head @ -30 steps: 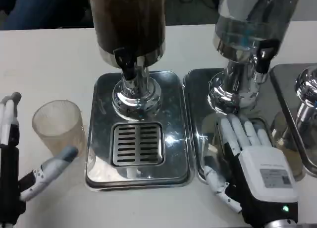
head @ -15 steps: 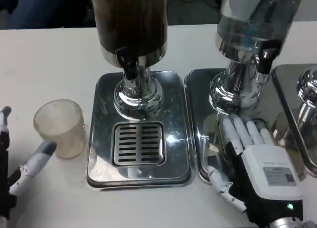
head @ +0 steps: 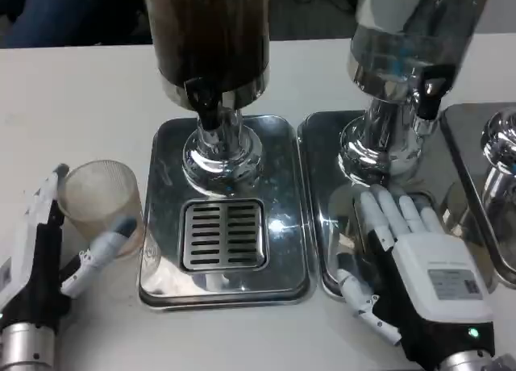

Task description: Grasp the cup under the faucet to collect the drink, then remove the cup.

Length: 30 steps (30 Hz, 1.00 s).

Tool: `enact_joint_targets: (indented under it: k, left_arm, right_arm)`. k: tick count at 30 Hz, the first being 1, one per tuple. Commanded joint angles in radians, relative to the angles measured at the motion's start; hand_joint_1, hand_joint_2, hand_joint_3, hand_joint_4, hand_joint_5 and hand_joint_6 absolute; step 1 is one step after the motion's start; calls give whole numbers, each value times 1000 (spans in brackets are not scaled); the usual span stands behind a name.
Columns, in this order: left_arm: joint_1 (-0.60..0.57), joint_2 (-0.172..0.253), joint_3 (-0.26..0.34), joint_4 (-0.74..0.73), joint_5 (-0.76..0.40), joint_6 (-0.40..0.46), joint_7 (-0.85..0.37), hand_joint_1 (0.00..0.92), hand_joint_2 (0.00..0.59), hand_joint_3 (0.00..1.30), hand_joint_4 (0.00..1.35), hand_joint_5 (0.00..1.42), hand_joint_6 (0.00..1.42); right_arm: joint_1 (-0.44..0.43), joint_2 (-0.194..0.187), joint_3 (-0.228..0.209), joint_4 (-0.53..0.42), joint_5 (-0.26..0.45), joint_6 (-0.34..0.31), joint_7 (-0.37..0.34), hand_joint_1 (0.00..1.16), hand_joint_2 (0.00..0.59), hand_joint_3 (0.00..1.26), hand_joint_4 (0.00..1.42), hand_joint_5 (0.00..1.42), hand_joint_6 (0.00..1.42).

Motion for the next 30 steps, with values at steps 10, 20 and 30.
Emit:
enact_joint_targets:
  k: [10, 20, 30]
  left_arm:
    - [-62, -23, -16, 60, 11, -7, 77, 126, 0, 0, 0, 0, 0]
    - [-90, -11, -23, 87, -7, -21, 58, 151, 1, 0, 0, 0, 0]
    - [-102, -3, -46, 95, 0, -22, 13, 257, 19, 0, 0, 70, 53]
  right_arm:
    - [15, -10, -14, -42, -3, 2, 33, 0, 491, 3, 0, 0, 10]
    - [33, -5, -17, -61, -4, 7, 50, 0, 490, 3, 0, 0, 67]
    - [47, 3, -20, -73, -1, 10, 55, 0, 487, 11, 0, 0, 109]
